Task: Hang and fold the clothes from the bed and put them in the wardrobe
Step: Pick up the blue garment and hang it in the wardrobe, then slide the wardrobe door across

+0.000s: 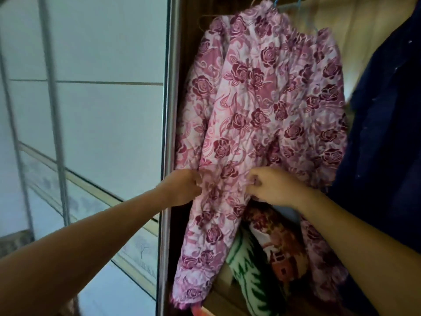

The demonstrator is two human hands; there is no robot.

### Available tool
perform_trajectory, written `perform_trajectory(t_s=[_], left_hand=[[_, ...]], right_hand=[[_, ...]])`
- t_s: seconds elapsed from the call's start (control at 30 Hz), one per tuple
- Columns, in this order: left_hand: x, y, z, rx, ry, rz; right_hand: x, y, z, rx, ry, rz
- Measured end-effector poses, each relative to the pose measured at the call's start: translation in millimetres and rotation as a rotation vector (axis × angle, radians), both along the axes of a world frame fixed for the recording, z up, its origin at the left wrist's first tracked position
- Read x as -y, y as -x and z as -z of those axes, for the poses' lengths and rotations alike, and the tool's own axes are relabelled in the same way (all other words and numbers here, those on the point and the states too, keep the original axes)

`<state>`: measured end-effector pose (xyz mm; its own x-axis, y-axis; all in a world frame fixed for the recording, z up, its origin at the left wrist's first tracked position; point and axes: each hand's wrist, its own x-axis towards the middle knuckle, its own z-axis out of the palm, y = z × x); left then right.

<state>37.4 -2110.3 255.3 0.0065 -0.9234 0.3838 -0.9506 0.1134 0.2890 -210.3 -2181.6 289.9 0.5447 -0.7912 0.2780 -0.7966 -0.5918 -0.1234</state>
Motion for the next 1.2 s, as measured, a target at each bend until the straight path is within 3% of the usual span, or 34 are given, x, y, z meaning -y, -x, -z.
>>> perform_trajectory(t_s=[0.27,0.53,0.67,0.9,1.2], left_hand=[[-24,-98,3,-0.111,0.088,-0.29],[6,-108,5,-0.145,0.007,-0.109],[10,-104,5,-0.161,0.01,-0.045],[6,-85,7,-0.132,0.003,0.046],[-17,-23,14,-0.044,0.077,0.25]], right_hand=[[-6,-123,-29,-0.017,0.144,-0.244],[-1,-203,-50,0.11,0.379,-0.335],[6,-202,-37,-0.054,0.449,-0.258],[1,-178,-25,-0.004,0.582,-0.239],[-33,-104,-21,0.006,0.572,-0.154]])
